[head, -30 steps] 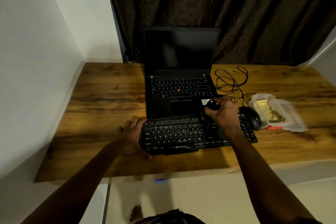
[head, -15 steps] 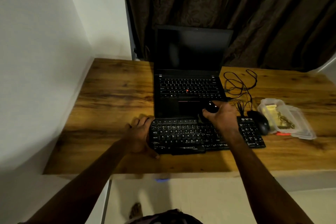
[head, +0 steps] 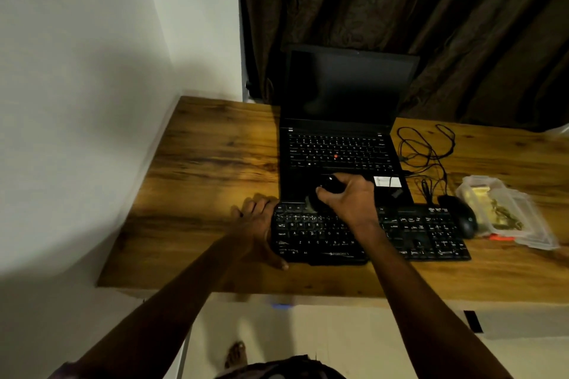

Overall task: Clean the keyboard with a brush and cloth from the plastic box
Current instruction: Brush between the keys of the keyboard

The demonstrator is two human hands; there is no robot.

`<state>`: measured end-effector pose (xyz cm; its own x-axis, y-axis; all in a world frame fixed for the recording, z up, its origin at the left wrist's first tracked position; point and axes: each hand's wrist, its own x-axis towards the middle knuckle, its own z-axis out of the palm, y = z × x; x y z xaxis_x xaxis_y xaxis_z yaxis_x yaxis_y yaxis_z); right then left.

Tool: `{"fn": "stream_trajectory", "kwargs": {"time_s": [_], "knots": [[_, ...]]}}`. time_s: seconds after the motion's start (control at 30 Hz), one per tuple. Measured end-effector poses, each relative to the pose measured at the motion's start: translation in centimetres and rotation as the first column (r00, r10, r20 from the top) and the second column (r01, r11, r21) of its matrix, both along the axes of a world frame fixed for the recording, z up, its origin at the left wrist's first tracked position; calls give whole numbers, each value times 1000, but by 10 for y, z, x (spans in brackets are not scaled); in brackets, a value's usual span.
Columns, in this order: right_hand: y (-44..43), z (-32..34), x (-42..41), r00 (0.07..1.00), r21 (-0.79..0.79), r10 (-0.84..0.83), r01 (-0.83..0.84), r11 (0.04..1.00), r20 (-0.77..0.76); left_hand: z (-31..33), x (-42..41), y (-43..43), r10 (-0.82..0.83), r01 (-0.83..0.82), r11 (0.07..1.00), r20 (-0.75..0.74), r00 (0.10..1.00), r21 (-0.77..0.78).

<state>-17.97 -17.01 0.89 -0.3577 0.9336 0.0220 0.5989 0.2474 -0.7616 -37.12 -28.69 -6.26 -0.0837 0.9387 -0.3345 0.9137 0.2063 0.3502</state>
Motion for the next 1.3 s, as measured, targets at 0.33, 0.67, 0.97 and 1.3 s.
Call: {"fn": "stream_trajectory", "kwargs": {"time_s": [0.33,0.67,0.97,1.3], "knots": [[-32,-1,-48,984,56,175,-177,983,43,-1,-1,-3,-3,3,1000,-10,1000,-6],[-26,-4,-19,1000,26,17,-18,1000,16,3,-1,-4,-3,3,1000,5,1000,31],[-45,-6,-46,996,-4,76,-76,997,-56,-5,-2,-5,2,-1,1000,-25,1000,11],[-50,-7,-47,986,129,90,-109,986,141,-4,-4,-6,-2,2,999,2,1000,35]]}}
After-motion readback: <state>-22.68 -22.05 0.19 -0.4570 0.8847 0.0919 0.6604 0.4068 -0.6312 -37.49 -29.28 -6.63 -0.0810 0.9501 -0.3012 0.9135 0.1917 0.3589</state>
